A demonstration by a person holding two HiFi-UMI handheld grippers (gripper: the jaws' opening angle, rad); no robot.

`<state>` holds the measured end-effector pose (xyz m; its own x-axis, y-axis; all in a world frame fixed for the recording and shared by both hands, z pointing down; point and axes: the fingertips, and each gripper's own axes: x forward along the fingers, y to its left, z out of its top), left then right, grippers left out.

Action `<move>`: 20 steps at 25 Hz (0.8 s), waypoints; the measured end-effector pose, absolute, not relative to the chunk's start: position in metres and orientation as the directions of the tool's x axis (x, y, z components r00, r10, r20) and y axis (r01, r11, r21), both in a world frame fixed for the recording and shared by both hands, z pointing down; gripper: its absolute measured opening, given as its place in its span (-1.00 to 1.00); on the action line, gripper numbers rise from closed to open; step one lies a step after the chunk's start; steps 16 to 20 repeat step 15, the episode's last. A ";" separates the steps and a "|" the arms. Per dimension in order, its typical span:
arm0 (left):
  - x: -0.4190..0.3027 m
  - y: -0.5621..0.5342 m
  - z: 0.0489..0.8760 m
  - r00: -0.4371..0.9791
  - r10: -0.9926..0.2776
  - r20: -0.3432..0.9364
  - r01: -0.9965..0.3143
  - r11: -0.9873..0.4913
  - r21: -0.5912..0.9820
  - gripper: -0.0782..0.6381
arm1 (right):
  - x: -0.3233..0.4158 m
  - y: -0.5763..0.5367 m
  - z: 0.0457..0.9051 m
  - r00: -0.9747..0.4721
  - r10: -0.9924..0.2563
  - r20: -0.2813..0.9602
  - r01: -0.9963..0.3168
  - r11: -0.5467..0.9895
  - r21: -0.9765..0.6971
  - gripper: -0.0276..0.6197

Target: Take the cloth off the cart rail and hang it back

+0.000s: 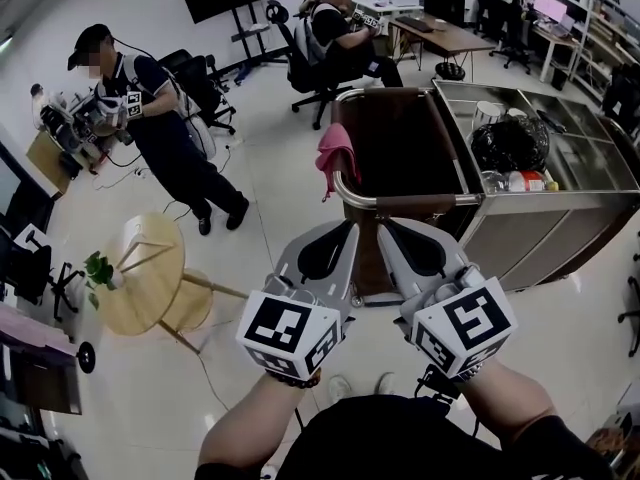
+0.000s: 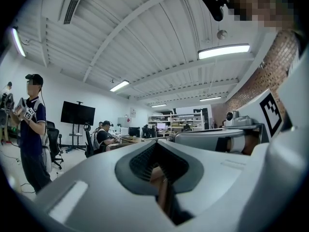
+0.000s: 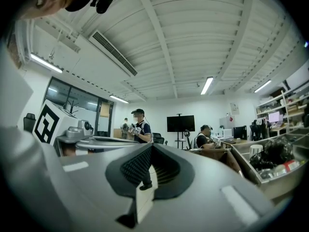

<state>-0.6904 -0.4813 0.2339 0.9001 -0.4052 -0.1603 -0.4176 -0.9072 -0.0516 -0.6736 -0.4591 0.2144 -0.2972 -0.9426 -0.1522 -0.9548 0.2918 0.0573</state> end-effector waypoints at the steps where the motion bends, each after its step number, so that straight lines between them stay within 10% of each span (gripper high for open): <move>1: -0.691 -0.480 0.234 0.899 -0.407 -0.160 -0.419 -0.907 -0.050 -0.77 | -0.674 -0.457 0.214 -0.297 -0.942 -0.153 -0.955 0.292 0.059 -0.91; 20: -0.681 -0.473 0.233 0.900 -0.405 -0.162 -0.419 -0.905 -0.068 -0.77 | -0.668 -0.452 0.215 -0.302 -0.939 -0.165 -0.953 0.296 0.061 -0.91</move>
